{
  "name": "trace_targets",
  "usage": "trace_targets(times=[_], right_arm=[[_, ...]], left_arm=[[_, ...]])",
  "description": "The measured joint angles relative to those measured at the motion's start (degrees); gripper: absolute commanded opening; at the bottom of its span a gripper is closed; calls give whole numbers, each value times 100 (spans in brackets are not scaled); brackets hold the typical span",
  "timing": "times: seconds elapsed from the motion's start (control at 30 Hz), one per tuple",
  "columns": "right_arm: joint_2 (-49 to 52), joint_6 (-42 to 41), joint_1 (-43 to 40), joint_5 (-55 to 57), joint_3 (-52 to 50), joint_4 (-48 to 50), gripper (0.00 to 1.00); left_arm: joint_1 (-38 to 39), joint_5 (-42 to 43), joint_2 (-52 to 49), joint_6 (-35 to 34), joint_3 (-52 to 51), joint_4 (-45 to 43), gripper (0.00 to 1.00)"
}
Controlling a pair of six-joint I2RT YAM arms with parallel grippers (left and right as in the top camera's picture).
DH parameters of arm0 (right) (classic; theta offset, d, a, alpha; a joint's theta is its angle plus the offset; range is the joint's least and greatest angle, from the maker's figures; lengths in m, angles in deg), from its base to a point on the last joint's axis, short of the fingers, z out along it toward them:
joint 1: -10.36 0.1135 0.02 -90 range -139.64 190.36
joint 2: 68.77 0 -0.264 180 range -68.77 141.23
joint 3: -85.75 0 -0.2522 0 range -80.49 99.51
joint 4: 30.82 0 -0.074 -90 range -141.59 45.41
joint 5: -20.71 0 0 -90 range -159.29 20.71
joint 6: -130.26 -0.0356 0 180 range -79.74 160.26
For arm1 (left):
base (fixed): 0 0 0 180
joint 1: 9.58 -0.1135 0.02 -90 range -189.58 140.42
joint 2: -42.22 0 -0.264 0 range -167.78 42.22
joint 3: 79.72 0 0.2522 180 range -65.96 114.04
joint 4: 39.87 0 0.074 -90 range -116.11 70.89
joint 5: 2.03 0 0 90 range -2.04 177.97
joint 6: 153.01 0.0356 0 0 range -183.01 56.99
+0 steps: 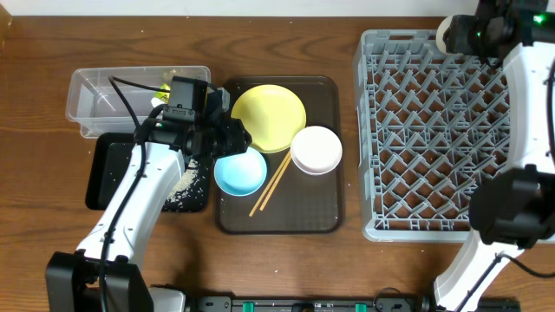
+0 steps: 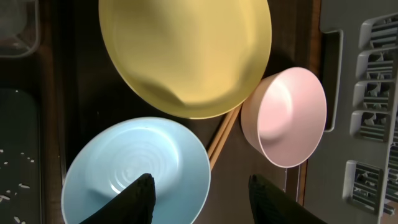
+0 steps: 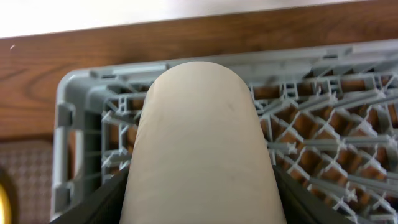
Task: Sort waste into correct bins and load items into the dishwasher rack
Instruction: 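Carry the cup with the right gripper and place it upside down in the rack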
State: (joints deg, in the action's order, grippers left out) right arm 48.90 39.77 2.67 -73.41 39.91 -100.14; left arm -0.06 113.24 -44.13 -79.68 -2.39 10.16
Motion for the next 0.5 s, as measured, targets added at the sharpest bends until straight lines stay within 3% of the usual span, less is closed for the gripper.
trace_targets(times=[0.5], right_arm=[[1069, 13, 0, 74, 66, 254, 1]], left_arm=[[0, -2, 0, 0, 0, 83, 52]])
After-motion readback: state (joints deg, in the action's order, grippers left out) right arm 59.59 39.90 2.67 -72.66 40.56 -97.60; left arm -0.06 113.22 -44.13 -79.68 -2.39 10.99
